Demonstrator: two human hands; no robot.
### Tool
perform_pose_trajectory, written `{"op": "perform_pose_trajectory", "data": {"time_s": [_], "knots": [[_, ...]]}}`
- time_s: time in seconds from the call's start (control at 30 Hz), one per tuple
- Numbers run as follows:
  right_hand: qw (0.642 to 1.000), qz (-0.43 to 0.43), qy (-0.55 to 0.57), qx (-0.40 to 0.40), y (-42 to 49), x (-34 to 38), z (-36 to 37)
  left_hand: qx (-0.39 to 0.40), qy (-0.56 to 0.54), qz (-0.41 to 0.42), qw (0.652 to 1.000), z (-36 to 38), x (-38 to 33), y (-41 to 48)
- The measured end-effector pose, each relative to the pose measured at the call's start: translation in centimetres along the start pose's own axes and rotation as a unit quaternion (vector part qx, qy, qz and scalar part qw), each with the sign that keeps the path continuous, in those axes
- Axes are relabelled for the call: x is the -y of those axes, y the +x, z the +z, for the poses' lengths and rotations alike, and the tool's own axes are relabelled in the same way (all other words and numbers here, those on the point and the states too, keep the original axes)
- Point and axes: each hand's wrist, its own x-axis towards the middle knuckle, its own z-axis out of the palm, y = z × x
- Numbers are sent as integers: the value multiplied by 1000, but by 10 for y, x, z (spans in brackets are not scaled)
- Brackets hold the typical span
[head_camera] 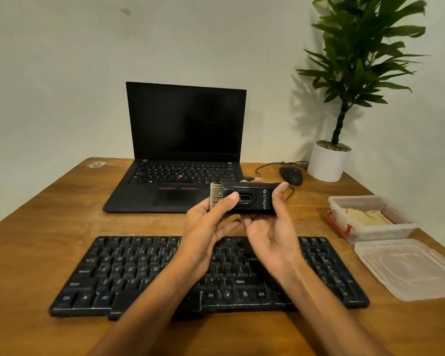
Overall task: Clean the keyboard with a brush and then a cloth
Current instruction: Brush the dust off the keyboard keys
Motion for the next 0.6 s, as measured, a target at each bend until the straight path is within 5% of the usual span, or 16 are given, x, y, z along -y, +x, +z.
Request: {"op": "perform_pose_trajectory", "data": {"time_s": [0.6], "knots": [[999,17,-22,42,5,-17,-15,-48,35,-33,998,-1,4,2]]}}
